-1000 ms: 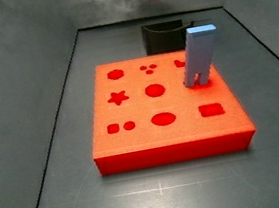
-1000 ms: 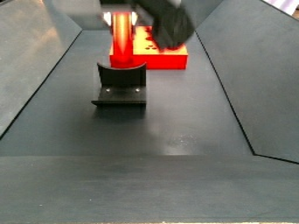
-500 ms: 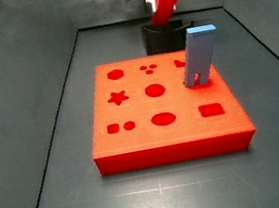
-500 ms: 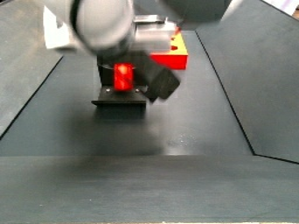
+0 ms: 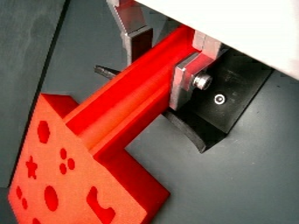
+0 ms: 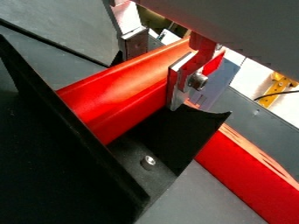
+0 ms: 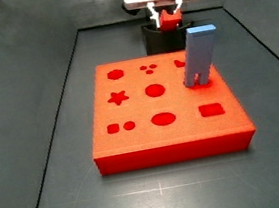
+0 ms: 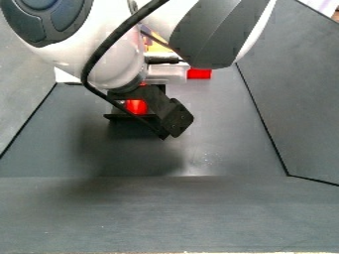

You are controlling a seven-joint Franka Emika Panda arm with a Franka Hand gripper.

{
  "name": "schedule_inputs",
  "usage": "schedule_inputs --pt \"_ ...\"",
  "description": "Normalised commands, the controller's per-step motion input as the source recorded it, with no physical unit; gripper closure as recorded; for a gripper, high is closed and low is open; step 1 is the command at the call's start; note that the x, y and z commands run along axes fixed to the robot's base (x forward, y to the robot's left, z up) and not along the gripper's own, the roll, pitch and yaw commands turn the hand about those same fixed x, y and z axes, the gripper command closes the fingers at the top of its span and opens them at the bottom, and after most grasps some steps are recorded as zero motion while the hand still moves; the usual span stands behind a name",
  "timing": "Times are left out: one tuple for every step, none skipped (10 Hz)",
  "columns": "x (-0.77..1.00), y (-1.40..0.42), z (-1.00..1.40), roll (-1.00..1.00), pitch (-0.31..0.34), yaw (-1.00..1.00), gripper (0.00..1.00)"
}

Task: Pick up the arch object. Move up. Place the arch object on the fixture. Regrasp the arch object. Move to above the board. Insert the arch object.
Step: Place the arch object on the fixture, then regrasp the arch object.

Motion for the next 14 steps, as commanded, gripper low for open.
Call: schedule_inputs --pt "0.08 0.09 -0.29 -0.12 -0.075 -0.05 1.0" --pt "0.08 0.09 -0.29 -0.12 -0.071 -0.04 1.0" --pt "0.0 -0.5 -0.17 0.0 0.0 0.0 1.0" --pt "0.0 0.0 0.0 0.0 0.0 0.0 0.0" --pt "0.0 0.0 1.0 0.03 -0.027 0.01 0.0" --pt "-0.01 0.0 1.0 0.03 -0.02 0.02 0.0" --pt "-0.03 0.0 1.0 0.05 -0.006 0.03 0.0" --pt "-0.03 -0.01 1.0 0.06 0.011 0.03 0.0" --pt "-0.04 0.0 1.0 0.06 0.026 0.03 0.0" --pt "-0.04 0.0 0.9 0.05 0.052 0.03 0.0" --pt "-0.03 0.0 0.66 0.05 0.076 0.01 0.0" --pt "-0.03 0.0 0.48 0.05 0.086 0.0 0.0" --pt "-0.02 0.0 0.3 0.04 0.085 -0.01 0.0" --pt "0.0 -0.99 1.0 1.0 0.047 0.04 0.0"
